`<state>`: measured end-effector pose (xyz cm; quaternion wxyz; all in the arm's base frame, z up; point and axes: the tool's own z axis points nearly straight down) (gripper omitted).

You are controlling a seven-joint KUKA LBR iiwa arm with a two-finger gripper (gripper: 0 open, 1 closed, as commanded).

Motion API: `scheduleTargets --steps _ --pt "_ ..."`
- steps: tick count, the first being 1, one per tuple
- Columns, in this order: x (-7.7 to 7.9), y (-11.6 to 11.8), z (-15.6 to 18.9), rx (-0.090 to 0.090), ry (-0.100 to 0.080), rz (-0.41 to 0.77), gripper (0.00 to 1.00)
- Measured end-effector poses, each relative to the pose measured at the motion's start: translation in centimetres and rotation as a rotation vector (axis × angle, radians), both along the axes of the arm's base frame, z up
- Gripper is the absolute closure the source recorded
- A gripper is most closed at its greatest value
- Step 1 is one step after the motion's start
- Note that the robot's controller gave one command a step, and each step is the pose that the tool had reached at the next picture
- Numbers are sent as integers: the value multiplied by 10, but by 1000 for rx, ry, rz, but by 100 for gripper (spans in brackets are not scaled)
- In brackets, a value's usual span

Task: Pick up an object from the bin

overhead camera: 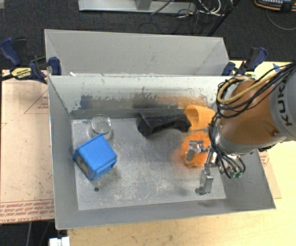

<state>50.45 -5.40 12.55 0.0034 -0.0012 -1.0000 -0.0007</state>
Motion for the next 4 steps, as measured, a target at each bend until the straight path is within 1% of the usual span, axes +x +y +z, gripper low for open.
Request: scheduleTargets --steps 1,2,3,4 --pt "1 0 4 -1 -7 1 0" --pt "42 -38 -32 1 -7 -22 0" --pt "50 -47 -40 0 -7 -26 0" --pt "69 -40 -47 1 -9 100 0"
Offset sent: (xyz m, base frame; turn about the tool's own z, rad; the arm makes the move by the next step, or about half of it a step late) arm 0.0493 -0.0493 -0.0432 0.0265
